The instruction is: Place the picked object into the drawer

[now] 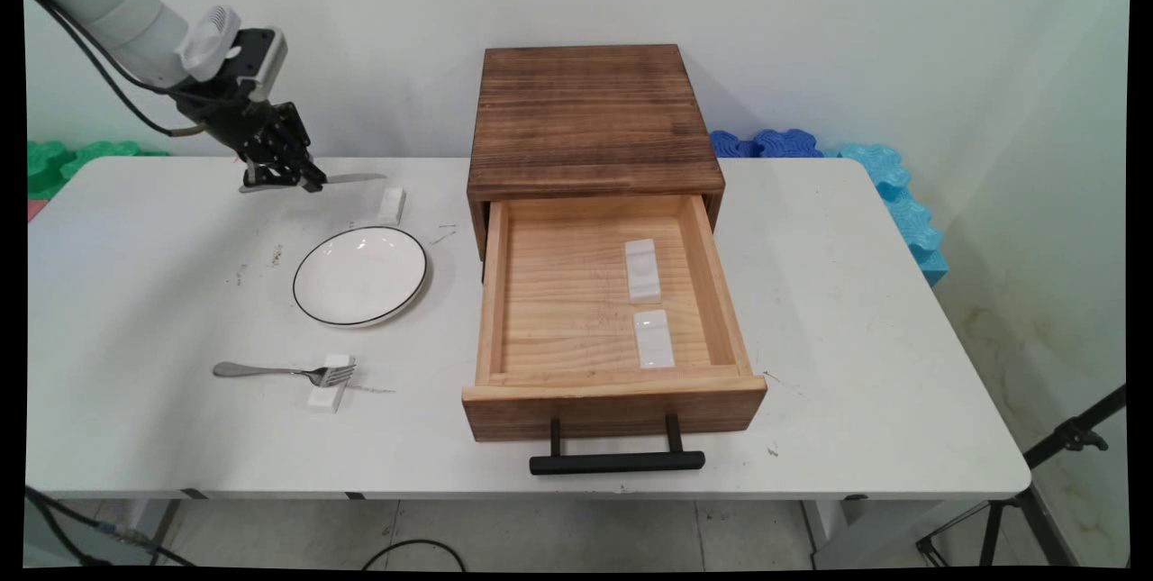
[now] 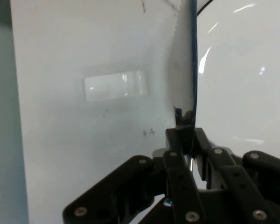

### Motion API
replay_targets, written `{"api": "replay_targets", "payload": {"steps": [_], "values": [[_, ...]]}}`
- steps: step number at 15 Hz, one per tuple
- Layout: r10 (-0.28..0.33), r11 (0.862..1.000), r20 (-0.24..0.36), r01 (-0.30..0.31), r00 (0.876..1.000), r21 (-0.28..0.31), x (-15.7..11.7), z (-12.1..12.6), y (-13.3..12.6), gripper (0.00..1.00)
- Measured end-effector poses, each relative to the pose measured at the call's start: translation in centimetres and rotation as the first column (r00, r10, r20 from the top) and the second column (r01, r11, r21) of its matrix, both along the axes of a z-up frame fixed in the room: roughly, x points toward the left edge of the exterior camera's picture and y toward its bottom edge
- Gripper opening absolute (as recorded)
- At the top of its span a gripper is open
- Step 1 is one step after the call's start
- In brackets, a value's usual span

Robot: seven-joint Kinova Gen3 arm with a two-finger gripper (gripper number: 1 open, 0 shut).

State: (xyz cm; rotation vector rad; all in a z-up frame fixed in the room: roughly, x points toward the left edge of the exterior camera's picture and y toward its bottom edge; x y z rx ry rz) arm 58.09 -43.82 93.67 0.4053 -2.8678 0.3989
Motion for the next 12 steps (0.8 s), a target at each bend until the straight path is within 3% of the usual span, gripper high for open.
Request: {"api": "replay_targets", "payload": {"steps": [6,12], "values": [[0.008,1.0,-0.038,-0.009,0.999,-0.003,-3.6,2.2,2.1,0.0],[0.014,1.0,-0.081,-0.015,0.997,-0.009,-9.3,4.3,3.2,0.0]]}}
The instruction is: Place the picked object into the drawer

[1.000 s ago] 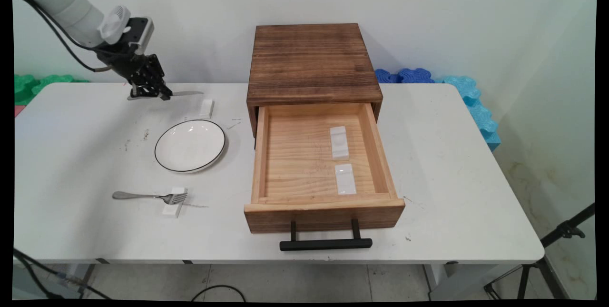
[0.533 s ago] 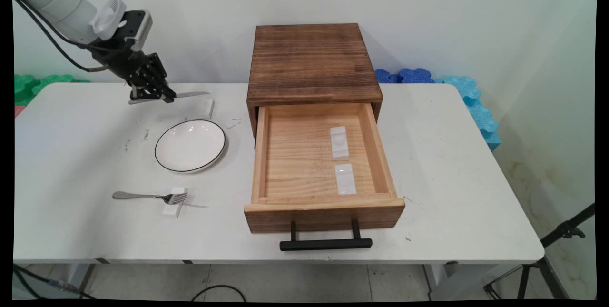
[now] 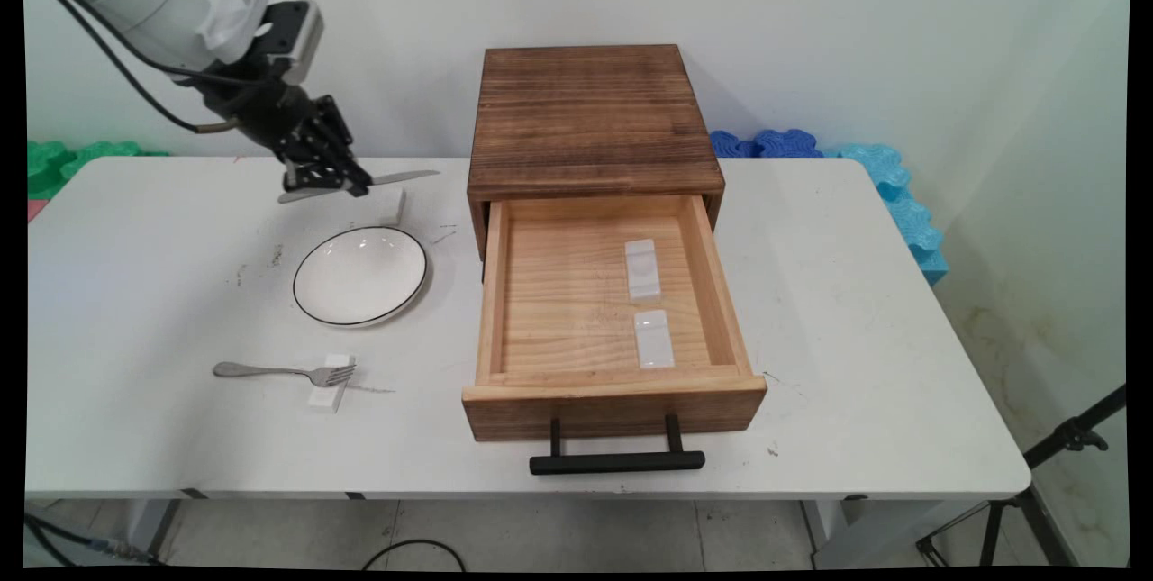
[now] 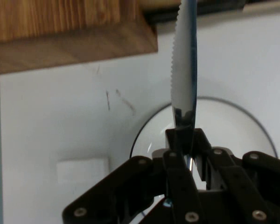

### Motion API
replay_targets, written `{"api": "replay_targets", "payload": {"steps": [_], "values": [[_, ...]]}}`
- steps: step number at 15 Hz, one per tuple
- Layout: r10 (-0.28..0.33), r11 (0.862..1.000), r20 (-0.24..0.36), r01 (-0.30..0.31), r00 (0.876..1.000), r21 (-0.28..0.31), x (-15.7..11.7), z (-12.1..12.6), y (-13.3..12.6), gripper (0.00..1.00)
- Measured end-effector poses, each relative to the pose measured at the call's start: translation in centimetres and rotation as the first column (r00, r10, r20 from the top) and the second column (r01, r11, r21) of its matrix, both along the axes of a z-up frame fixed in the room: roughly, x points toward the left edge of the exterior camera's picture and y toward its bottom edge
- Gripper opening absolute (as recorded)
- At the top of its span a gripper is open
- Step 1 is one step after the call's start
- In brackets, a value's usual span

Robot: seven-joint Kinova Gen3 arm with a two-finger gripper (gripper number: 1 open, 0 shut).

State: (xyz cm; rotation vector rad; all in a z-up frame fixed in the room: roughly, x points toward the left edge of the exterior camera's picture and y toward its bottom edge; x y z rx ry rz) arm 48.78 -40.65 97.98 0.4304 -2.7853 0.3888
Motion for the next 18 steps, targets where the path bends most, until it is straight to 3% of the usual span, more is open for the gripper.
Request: {"api": "replay_targets", "payload": {"steps": [8,18], "values": [[0.005,1.0,-0.053,-0.006,0.999,-0.014,-7.8,1.4,-0.8,0.0],[0.015,0.999,-0.095,-0.019,0.995,-0.038,-16.3,1.0,-3.3,0.0]]}}
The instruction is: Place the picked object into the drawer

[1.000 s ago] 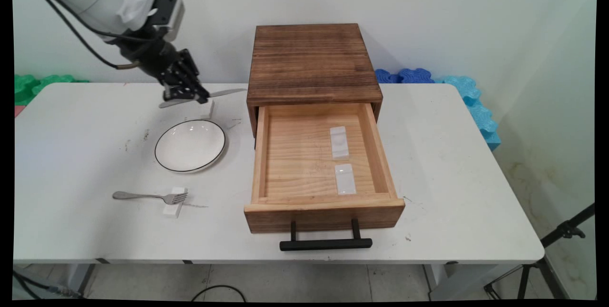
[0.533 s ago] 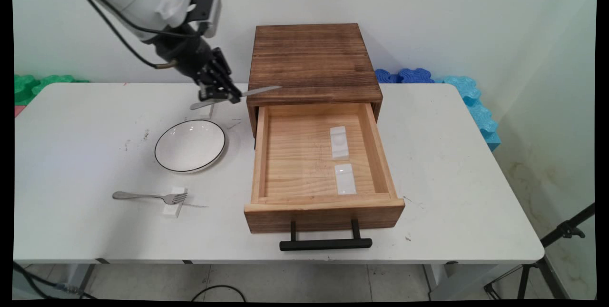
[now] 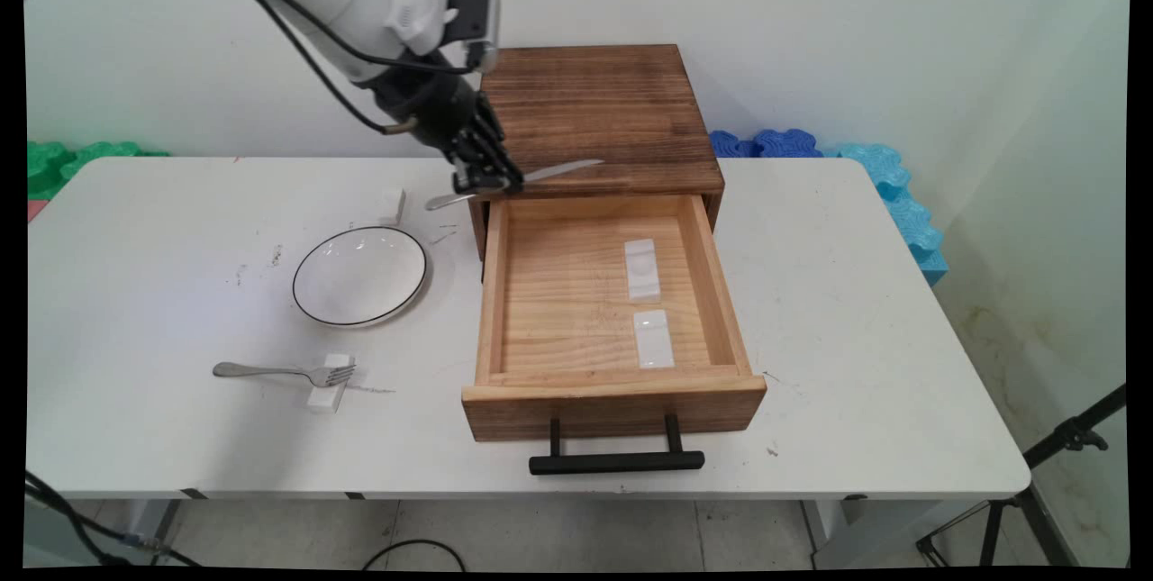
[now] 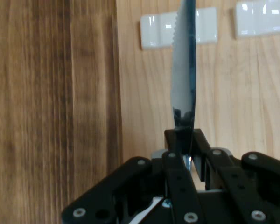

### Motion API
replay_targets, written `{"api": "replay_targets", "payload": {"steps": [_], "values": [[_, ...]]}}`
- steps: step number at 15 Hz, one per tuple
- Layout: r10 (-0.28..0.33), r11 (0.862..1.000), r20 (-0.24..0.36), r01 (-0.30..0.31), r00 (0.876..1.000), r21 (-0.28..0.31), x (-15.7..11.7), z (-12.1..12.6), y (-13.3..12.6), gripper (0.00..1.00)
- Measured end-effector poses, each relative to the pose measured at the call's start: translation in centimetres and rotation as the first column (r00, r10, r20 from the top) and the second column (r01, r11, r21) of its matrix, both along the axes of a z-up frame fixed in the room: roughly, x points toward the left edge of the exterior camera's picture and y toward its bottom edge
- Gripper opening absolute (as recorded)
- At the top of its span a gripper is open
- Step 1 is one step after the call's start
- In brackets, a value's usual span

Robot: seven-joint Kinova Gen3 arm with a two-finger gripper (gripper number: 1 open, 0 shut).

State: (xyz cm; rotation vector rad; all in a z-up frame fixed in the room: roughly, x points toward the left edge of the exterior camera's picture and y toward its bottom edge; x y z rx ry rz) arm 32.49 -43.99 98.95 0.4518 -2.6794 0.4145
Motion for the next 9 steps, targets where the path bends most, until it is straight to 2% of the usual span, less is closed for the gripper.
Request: {"api": "replay_targets", "payload": {"steps": [9], "values": [[0.002,1.0,-0.012,-0.002,1.0,-0.003,-5.8,-2.1,-1.8,0.0]]}}
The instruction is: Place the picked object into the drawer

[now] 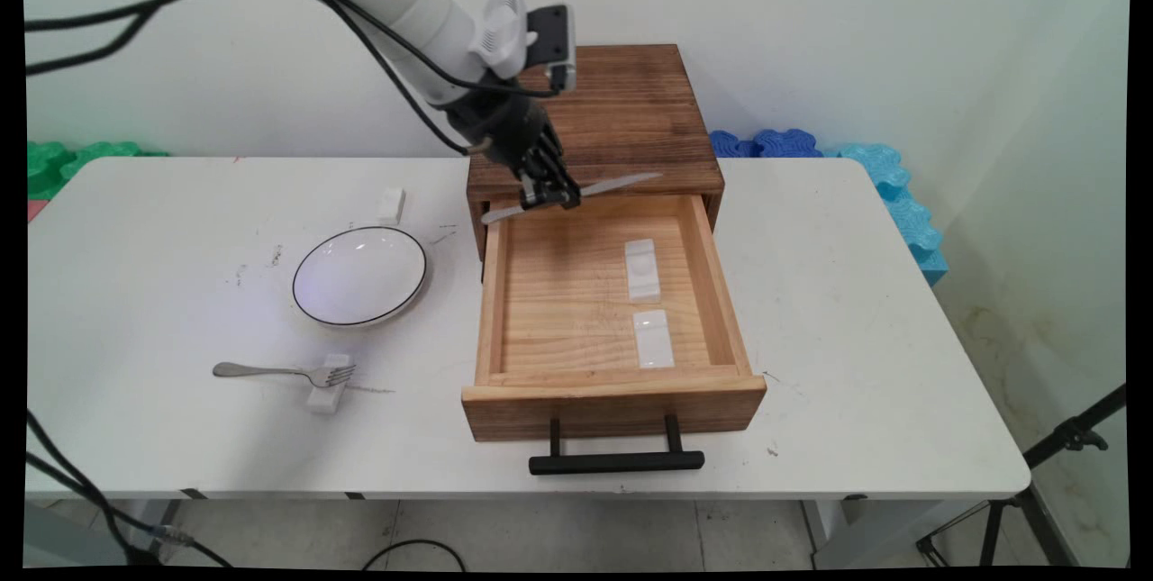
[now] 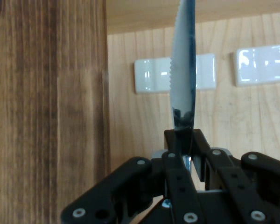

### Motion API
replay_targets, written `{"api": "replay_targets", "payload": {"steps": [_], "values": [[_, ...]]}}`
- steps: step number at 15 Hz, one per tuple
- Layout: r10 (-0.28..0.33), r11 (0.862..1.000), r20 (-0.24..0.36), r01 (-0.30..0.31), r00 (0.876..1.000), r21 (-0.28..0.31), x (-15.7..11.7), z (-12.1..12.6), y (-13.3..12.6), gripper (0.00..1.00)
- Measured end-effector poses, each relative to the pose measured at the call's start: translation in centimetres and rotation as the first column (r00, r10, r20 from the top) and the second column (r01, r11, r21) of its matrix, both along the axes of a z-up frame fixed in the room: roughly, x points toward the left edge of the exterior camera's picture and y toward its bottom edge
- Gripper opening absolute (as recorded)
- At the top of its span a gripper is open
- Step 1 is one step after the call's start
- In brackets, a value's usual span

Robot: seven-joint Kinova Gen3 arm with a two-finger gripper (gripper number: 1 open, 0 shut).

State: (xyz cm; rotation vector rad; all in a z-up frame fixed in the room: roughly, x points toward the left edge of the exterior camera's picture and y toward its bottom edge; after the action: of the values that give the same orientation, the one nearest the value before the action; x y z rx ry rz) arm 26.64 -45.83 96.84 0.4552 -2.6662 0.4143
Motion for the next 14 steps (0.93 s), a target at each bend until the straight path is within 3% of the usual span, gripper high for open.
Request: {"api": "replay_targets", "payload": {"steps": [14], "values": [[-0.023,1.0,0.024,0.022,0.999,0.012,-4.2,-5.5,-2.7,0.0]]}}
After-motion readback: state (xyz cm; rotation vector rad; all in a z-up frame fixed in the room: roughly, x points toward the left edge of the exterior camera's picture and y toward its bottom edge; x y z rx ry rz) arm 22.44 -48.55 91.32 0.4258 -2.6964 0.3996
